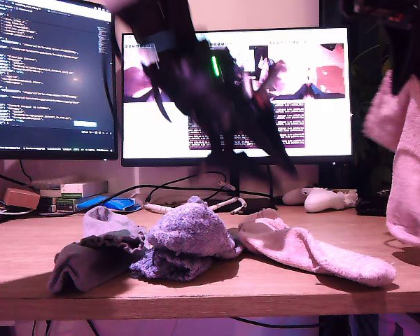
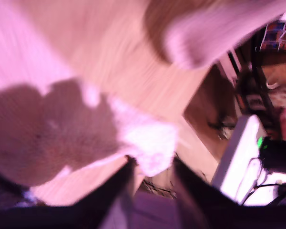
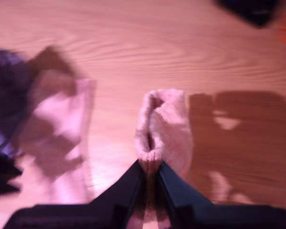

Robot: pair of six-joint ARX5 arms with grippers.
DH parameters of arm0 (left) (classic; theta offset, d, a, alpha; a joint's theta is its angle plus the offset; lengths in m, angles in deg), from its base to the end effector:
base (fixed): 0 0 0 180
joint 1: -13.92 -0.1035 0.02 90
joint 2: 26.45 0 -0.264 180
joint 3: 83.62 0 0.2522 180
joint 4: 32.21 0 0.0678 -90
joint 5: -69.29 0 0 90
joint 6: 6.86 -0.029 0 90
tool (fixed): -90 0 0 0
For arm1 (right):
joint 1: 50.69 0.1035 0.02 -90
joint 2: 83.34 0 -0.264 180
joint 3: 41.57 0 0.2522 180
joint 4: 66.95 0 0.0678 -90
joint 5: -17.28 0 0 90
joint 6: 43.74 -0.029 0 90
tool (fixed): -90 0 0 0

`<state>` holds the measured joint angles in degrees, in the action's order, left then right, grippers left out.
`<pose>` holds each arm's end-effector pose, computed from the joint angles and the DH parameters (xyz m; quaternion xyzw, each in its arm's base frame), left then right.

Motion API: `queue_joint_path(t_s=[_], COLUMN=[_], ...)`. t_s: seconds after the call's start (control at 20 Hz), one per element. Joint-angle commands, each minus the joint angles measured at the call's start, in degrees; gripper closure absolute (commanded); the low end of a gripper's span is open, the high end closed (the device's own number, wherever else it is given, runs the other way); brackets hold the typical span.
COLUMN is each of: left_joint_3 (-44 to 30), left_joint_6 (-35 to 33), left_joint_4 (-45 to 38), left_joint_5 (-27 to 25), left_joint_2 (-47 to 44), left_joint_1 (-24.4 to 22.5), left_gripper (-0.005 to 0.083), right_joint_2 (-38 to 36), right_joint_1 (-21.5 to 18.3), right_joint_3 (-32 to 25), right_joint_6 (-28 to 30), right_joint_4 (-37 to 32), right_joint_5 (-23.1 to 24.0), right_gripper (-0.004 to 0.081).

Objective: Pair up the socks based on colour and pattern, by placing them on top of one another

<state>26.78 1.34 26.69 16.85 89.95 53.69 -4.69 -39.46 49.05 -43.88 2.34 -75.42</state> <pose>0.3167 -0.2866 0.2314 -0.0368 0.5728 -0.4875 0.6579 0.2616 0.0533 0.3332 -0.0346 0.4784 0.1058 0.8710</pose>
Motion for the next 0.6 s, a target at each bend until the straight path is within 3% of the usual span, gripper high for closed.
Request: queue_joint_path(t_s=[0.0, 0.1, 0.2, 0.4, 0.55], left_joint_3=[0.96, 0.92, 0.79, -2.58, -10.91], left_joint_6=[-3.61, -5.44, -6.43, -7.21, -7.23], left_joint_4=[0.59, 1.90, 2.91, 2.45, -1.73], left_joint_5=[-4.72, -12.00, -15.91, -18.16, -18.18], left_joint_2=[-3.32, -6.38, -8.33, -10.58, -14.51], left_joint_1=[0.17, 0.04, -0.39, -2.05, -3.89], left_gripper=[0.0794, 0.0794, 0.0794, 0.0794, 0.0794], right_joint_2=[0.15, -0.17, -1.27, -5.84, -9.01], right_joint_1=[-0.09, 0.02, 0.02, 0.85, 2.29], right_joint_3=[-0.20, -0.20, -0.22, -0.22, -0.22], right_joint_6=[-0.02, -0.04, -0.04, -0.04, -1.20], right_joint_4=[0.52, 2.08, 3.54, 4.57, 7.78], right_joint_5=[-0.39, -0.44, -2.56, -8.61, -9.20], right_gripper=[0.0783, 0.0783, 0.0783, 0.0783, 0.0783])
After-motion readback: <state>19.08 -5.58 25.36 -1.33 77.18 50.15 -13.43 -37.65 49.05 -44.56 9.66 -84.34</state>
